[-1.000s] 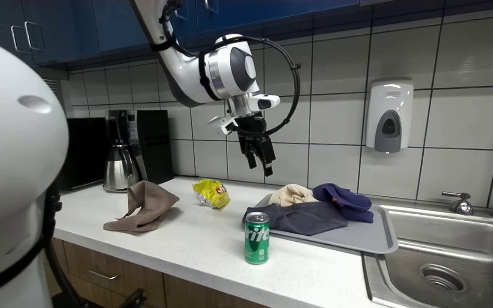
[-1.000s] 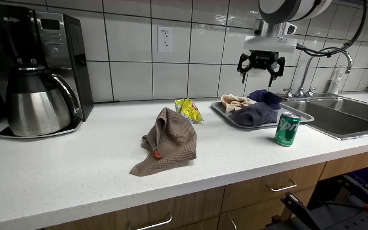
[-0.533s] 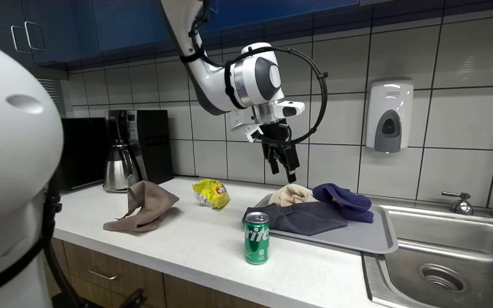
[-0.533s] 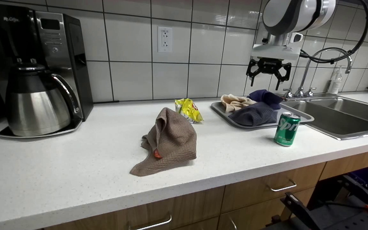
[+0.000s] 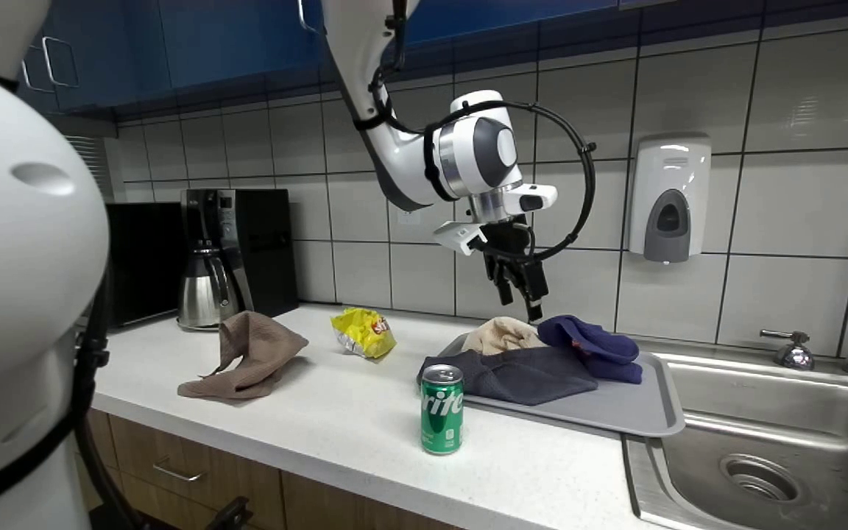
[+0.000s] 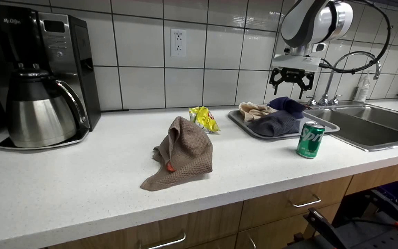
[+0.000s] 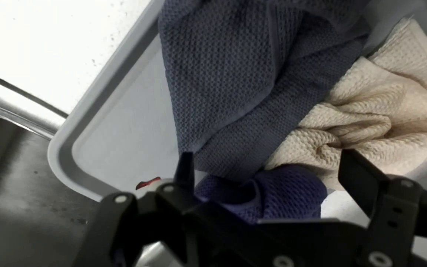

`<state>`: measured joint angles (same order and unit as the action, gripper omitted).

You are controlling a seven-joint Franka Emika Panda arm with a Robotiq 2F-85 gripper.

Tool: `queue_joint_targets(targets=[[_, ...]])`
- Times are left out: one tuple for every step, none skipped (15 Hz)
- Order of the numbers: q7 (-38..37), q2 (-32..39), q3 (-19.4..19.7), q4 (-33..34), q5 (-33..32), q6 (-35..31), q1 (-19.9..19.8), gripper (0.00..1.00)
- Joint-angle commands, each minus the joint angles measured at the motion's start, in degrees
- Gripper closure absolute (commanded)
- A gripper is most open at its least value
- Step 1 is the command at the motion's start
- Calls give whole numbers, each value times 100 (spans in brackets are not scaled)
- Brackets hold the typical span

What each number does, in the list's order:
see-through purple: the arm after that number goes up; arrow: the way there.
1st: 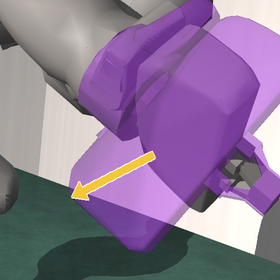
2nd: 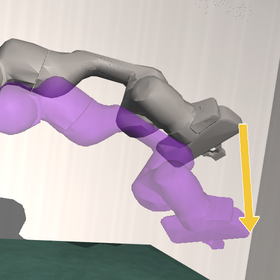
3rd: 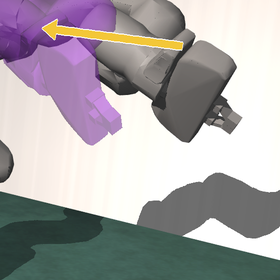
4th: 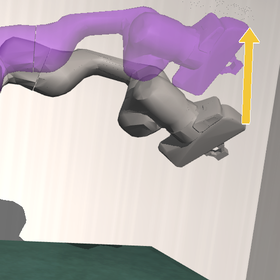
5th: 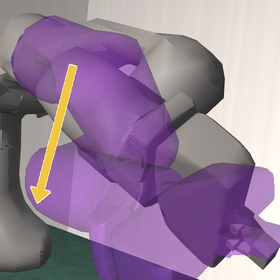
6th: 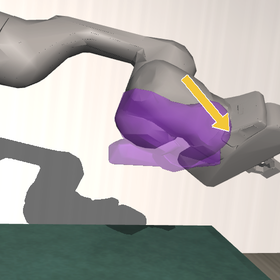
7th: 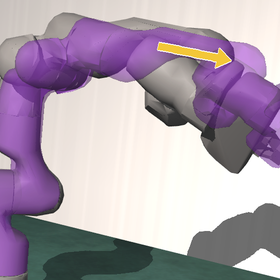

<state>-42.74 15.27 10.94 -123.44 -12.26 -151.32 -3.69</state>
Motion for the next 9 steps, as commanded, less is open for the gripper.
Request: queue_joint_targets(targets=[[108, 484, 147, 574, 203, 28, 17, 0], [105, 580, 182, 680, 242, 44, 22, 0], [100, 687, 223, 784, 266, 26, 24, 0], [92, 781, 258, 887, 289, 40, 32, 0], [78, 894, 300, 1001, 302, 39, 40, 0], [56, 997, 341, 1109, 316, 44, 50, 0], [24, 1103, 391, 1230, 306, 60, 72, 0], [29, 1207, 418, 1336, 327, 61, 67, 0], [2, 1313, 455, 1452, 337, 76, 82, 0]])
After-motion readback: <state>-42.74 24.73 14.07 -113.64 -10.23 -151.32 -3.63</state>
